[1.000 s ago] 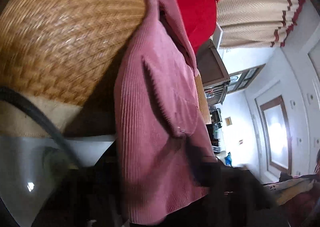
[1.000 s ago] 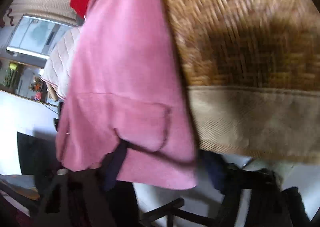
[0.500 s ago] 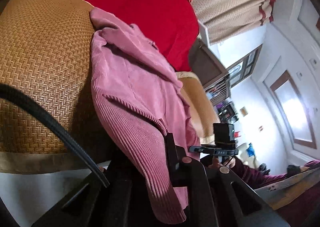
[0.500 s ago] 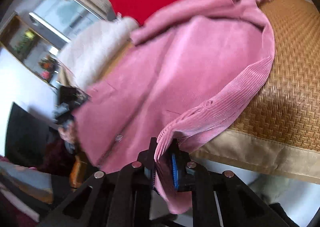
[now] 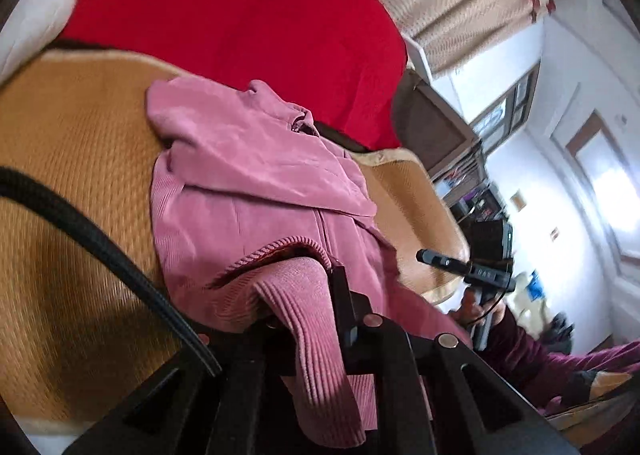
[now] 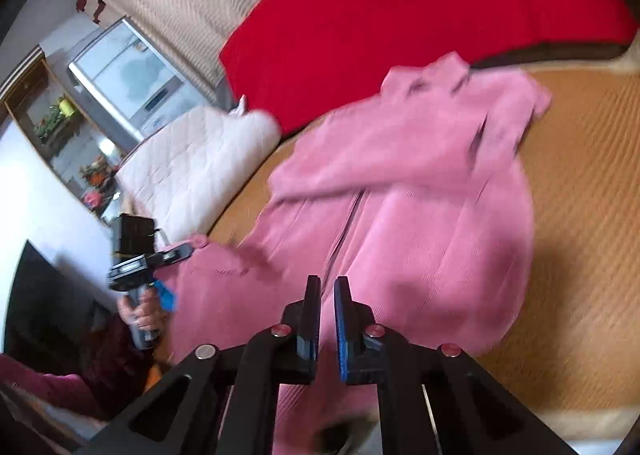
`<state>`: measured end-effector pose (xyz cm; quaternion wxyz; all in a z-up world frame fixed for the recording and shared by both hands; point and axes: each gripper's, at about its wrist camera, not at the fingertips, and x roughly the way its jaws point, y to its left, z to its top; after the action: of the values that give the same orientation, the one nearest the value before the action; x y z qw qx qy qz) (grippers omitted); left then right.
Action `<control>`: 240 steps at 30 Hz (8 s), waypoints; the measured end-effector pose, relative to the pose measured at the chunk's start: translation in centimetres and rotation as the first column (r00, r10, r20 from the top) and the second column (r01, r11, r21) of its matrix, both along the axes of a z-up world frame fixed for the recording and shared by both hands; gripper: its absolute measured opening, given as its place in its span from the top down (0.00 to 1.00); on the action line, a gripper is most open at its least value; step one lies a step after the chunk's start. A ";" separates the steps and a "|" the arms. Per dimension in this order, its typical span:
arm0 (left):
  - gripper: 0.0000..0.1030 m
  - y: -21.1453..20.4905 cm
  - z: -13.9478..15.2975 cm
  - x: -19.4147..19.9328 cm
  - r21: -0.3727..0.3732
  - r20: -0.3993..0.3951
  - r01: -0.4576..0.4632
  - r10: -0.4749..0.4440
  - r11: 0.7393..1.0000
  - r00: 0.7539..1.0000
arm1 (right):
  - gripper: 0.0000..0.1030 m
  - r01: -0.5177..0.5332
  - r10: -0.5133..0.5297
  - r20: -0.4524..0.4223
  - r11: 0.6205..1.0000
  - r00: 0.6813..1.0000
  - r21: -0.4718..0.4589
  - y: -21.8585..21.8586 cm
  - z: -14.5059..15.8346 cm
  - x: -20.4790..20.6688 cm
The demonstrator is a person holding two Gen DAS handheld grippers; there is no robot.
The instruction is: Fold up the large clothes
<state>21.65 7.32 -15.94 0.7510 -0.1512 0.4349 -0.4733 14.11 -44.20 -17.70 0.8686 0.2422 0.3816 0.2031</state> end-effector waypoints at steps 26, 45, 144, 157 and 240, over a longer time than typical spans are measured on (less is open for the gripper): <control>0.92 1.4 -5.3 -2.9 0.155 -0.088 -0.009 0.023 0.988 0.996 | 0.21 0.180 -0.049 -0.361 0.923 0.931 0.340 -0.4 -18.5 -7.8; 0.92 0.0 0.4 4.9 0.082 -0.060 -0.063 0.068 0.995 0.996 | 0.88 0.109 -0.116 0.074 0.990 0.991 0.090 0.6 3.0 1.2; 0.04 -25.9 4.7 9.5 0.555 0.536 -0.566 0.258 0.610 0.804 | 0.46 0.277 -0.292 -0.233 0.956 0.928 -0.096 -8.8 -2.2 14.4; 0.04 -19.0 -6.0 14.7 0.558 0.276 -0.503 0.424 0.660 0.863 | 0.45 0.268 -0.305 -0.216 0.946 0.928 -0.183 -7.5 -1.9 15.0; 0.00 -9.1 -4.7 9.5 0.391 0.157 -0.585 0.574 0.711 0.803 | 0.35 0.313 -0.307 -0.075 0.946 0.949 0.082 -9.4 -1.0 10.2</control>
<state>31.15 -1.76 -20.61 0.8807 -0.1087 0.4476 -0.1106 24.27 -53.59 -18.73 0.8654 0.3454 0.3554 0.0741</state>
